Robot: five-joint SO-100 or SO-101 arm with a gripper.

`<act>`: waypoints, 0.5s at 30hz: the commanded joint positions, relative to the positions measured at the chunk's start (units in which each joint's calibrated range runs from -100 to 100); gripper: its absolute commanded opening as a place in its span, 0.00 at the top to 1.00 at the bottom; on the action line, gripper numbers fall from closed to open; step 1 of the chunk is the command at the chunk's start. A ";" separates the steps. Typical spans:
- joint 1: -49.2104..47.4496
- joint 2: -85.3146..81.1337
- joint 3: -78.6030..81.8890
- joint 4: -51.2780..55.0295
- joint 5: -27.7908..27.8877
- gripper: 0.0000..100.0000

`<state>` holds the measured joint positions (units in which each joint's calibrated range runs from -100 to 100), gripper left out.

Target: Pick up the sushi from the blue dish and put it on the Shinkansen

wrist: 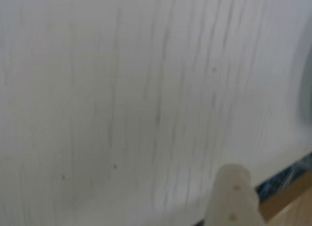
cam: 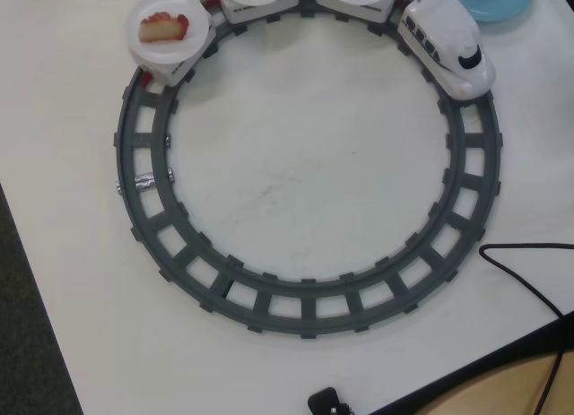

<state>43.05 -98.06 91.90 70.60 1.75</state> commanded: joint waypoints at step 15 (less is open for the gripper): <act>4.57 68.13 -61.82 0.38 -5.27 0.67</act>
<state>47.77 -46.11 43.54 71.57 -3.27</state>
